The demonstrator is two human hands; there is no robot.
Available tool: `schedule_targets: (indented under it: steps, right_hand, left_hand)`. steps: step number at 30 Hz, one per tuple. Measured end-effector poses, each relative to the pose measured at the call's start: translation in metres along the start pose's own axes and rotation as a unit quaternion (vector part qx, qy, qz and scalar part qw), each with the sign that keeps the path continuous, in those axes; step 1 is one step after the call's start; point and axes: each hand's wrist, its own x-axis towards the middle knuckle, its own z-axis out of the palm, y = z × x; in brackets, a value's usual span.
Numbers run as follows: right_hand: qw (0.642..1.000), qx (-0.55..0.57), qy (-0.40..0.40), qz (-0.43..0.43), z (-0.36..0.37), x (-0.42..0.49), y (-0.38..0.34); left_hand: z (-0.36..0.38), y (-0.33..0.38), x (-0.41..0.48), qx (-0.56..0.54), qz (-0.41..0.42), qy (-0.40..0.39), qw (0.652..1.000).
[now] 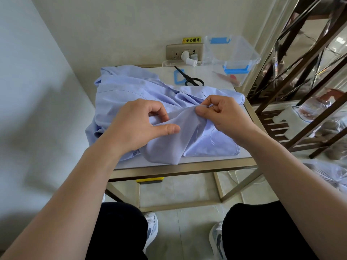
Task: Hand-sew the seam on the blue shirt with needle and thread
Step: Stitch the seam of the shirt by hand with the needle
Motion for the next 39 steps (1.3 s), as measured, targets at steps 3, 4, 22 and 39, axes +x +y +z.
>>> schedule_targets:
  steps: [3, 4, 22, 39]
  right_hand:
    - [1.000, -0.002, -0.008, -0.005, -0.002, -0.002, 0.000]
    - [1.000, -0.004, -0.013, -0.007, -0.003, -0.003, -0.001]
    - [0.998, 0.012, -0.054, -0.030, -0.003, -0.011, -0.002]
    - [0.997, 0.019, -0.061, -0.037, -0.005, -0.013, -0.002]
  left_hand:
    - [0.004, 0.004, 0.003, -0.001, -0.010, 0.010, 1.000]
    - [0.005, 0.005, 0.003, -0.003, -0.015, 0.018, 1.000]
    - [0.006, 0.007, 0.005, -0.143, -0.034, 0.028, 0.989]
    - [0.013, -0.002, 0.009, -0.107, -0.013, 0.060, 0.992]
